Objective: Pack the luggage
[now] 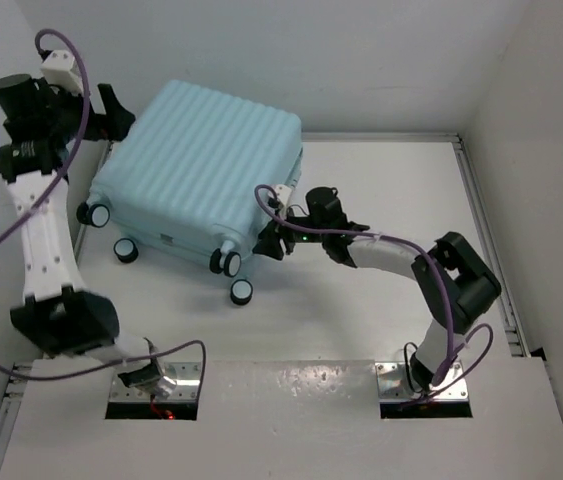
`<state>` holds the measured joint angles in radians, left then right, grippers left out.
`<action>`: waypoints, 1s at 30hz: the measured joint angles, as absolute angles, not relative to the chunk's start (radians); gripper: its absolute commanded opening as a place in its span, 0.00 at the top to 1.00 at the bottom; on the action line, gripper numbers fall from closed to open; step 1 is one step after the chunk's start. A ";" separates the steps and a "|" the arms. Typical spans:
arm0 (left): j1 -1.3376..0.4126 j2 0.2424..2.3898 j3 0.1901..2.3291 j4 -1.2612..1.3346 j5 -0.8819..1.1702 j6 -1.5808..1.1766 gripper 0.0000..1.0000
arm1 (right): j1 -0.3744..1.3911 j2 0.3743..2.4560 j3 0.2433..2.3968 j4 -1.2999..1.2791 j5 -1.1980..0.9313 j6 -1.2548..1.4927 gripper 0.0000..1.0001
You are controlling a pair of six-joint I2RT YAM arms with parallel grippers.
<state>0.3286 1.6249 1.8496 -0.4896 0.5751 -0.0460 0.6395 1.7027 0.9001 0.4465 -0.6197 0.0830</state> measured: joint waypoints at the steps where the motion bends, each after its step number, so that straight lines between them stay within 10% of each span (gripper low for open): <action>1: 0.334 1.531 1.810 -0.544 0.572 -0.003 0.00 | 0.658 1.722 0.922 0.447 -0.608 0.093 0.52; 12: 0.267 1.227 1.518 -1.168 0.630 0.365 0.01 | 0.865 1.990 1.269 0.463 -0.438 0.211 0.48; 25: 0.202 1.174 1.374 -1.290 0.453 0.542 0.00 | 0.793 1.702 1.085 0.336 -0.054 0.307 0.24; 30: 0.163 1.209 1.351 -1.251 0.423 0.546 0.01 | 0.764 1.699 1.019 0.312 -0.009 0.304 0.64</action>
<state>0.1635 1.2091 1.3506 -1.2514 0.4232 0.5461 0.7635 1.6989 1.0187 0.3122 -0.0093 0.3038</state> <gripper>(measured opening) 0.997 0.485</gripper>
